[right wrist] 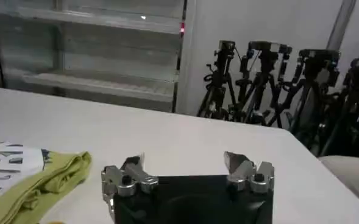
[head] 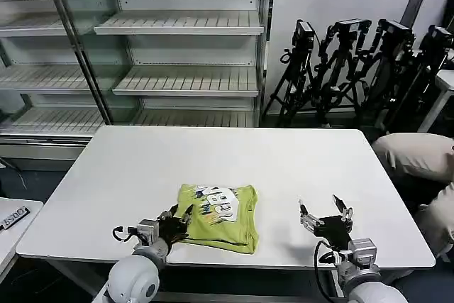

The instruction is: Fold and organize the clothes.

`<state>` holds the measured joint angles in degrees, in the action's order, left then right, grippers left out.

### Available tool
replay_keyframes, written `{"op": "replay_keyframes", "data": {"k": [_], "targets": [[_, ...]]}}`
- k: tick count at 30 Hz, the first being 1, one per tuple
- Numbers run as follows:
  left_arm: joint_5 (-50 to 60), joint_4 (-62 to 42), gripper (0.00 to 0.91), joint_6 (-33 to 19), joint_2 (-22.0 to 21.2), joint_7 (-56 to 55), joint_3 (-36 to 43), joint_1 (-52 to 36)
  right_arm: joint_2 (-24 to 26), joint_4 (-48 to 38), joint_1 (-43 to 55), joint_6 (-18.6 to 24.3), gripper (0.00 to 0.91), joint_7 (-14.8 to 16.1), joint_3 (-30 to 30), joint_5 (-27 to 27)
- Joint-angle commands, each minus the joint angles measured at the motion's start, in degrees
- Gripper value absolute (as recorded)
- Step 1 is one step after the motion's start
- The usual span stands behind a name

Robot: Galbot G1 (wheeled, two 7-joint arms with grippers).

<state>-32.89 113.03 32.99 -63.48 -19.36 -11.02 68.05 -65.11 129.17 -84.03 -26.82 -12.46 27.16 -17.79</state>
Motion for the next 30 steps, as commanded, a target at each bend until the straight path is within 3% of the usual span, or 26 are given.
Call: {"op": "replay_keyframes", "data": {"k": [1,4,11,14,16,19,21,23,26,30], "targets": [[7.8,0.6,0.01,0.3,1.9,2.9,-2.9,0.6,0.0,0.0,0.1,0.0,0.907,-0.1,0.0,0.0],[10.6,1.2,0.01,0.3,5.5,6.4,-8.6,1.2,0.1,0.0,0.2,0.0,0.907,-0.2,0.0,0.0],[14.4,-2.0,0.01,0.3,18.8,22.6,-39.3,7.5,0.0,0.0,0.2,0.9,0.907,-0.3,0.0,-0.1],[14.4,-0.3,0.01,0.3,23.1,25.6,-45.2,8.4,-0.1,-0.4,0.9,1.0,0.907,-0.3,-0.9,0.0],[14.4,4.2,0.01,0.4,23.5,27.2,-46.3,8.0,-0.1,-0.6,1.4,1.0,0.907,-0.4,-1.3,0.0],[14.6,14.4,0.01,0.5,20.4,25.3,-40.1,8.6,-0.2,-0.6,1.5,0.9,0.907,-0.4,-1.5,0.0],[17.1,20.2,0.01,0.5,16.0,21.6,-28.5,8.8,-0.2,-0.6,1.0,0.9,0.907,-0.4,-1.2,0.1],[20.3,23.2,0.01,0.5,10.6,16.8,-12.0,8.4,-0.1,-0.3,0.2,0.9,0.907,-0.4,-0.6,0.1],[24.1,20.5,0.01,0.4,0.4,10.2,9.1,6.9,0.1,0.2,-0.4,0.6,0.907,-0.5,0.0,0.2],[25.2,11.7,0.01,0.3,-12.1,8.6,21.6,1.7,0.1,0.5,0.0,0.6,0.907,-0.2,0.7,0.4]]}}
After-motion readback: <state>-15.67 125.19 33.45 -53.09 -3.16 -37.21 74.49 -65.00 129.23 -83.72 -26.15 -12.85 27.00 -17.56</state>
